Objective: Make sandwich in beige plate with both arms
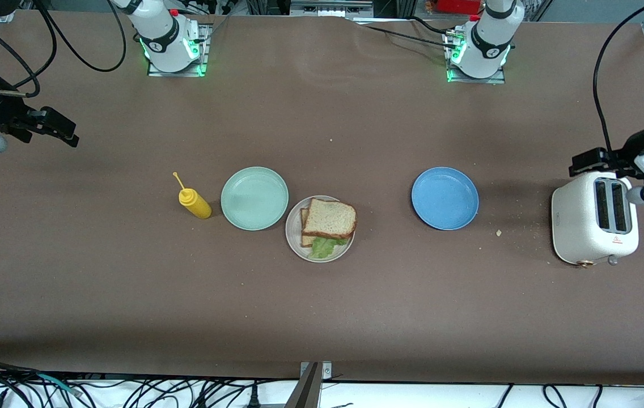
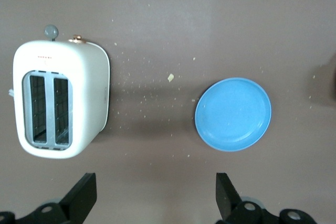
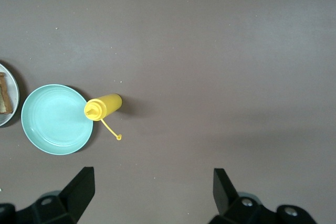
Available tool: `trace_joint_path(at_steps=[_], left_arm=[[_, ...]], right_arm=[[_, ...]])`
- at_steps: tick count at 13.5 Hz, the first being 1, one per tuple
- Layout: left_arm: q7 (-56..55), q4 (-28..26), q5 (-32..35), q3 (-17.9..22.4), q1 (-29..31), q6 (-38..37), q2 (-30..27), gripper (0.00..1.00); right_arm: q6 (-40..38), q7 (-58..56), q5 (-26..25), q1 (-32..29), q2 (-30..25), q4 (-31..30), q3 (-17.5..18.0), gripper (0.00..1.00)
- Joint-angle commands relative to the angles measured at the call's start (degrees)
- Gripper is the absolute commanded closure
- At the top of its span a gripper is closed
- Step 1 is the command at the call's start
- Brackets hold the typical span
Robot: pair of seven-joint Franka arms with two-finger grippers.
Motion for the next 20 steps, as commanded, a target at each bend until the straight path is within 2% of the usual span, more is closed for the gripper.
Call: trace_joint_path(at_steps=[1,7,20], left_arm=[[-1.2,-4.9,2.5,-5.2,3.0,0.8,-5.1,0.00],[-4.1,-5.0,2.2,-5.5,3.0,5.2,-7.7,0.00],[-3.4,-4.2,1.9,-5.6,3.0,4.2,-6.4,0.00]], right_arm=[[-1.2,-0.4,-0.7,0.1,0.6,1.6,0.2,0.00],[-1.2,-0.4,-0.7,0.1,0.7,1.6,0.2,0.00],[-1.3,-0.5,-0.7,0.1,0.6,1.6,0.2,0.00]])
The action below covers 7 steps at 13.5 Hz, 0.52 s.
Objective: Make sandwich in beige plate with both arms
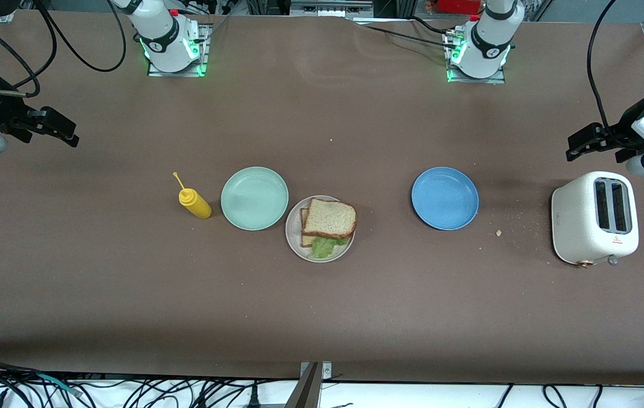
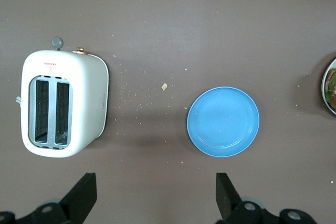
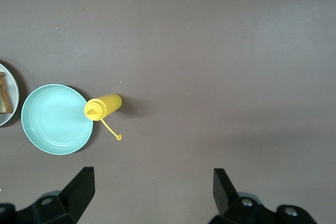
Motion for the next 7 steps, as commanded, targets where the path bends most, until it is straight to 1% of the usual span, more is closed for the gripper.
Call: trace_joint_path(at_steps=[1,5,7], left_arm=[[-0.1,-0.2,1.4,-0.7,0.9,0.4,-0.6,0.00],[-0.2,0.2,2.0,-0.7,0.8,0.3,-0.3,0.00],[-0.4,2.1,2.1,-0.8,0.6,0.1,0.0,0.00]], right_arm=[[-1.3,-0.5,-0.7,0.1,0.6,1.6,0.2,0.00],[-1.3,-0.5,-0.7,0.1,0.6,1.6,0.2,0.00],[-1.3,-0.5,-0.7,0.1,0.6,1.6,0.2,0.00]])
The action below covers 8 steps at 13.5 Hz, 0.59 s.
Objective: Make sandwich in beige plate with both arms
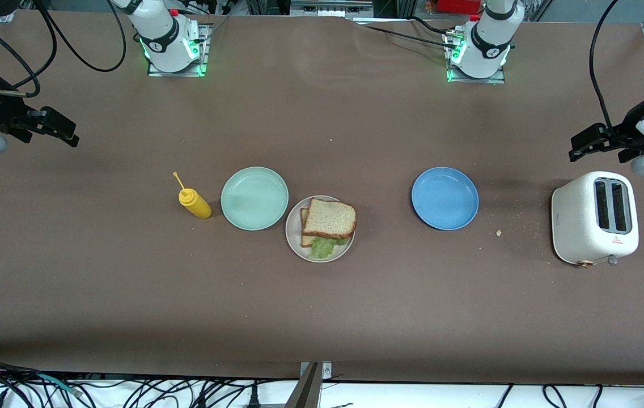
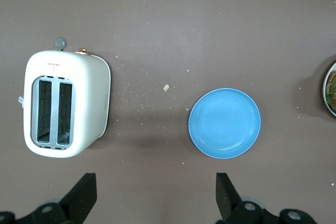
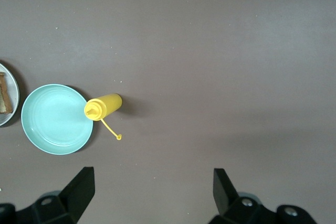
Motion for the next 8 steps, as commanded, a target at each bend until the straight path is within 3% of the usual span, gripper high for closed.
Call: trace_joint_path(at_steps=[1,8], left_arm=[[-0.4,1.8,2.0,-0.8,0.2,-0.2,0.2,0.00],[-0.6,1.8,1.1,-0.5,1.2,0.8,1.9,0.00]], right_arm=[[-1.3,-0.4,-0.7,0.1,0.6,1.6,0.2,0.00],[-1.3,-0.4,-0.7,0.1,0.6,1.6,0.2,0.00]])
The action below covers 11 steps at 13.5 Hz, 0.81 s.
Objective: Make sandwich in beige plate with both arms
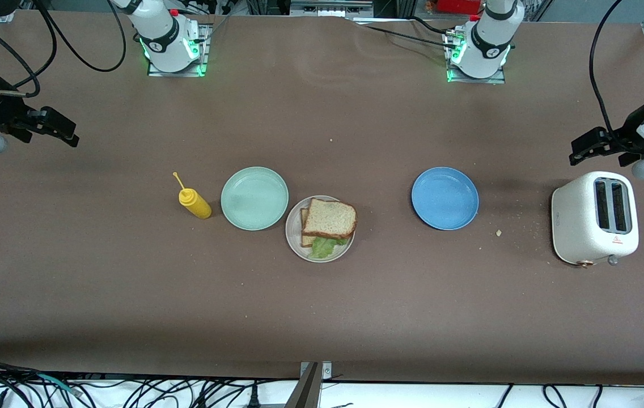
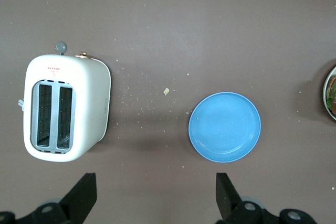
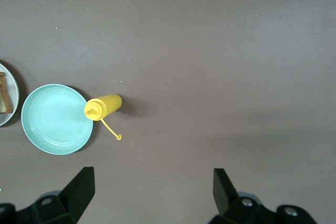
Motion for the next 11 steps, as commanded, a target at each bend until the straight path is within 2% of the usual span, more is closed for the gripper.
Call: trace_joint_path(at_steps=[1,11], left_arm=[[-0.4,1.1,1.1,-0.5,1.2,0.5,0.8,0.00],[-0.3,0.6,1.1,-0.6,1.2,2.3,1.0,0.00]], right_arm=[[-1.3,-0.4,-0.7,0.1,0.6,1.6,0.2,0.00],[-1.2,-0.4,-0.7,0.1,0.6,1.6,0.2,0.00]])
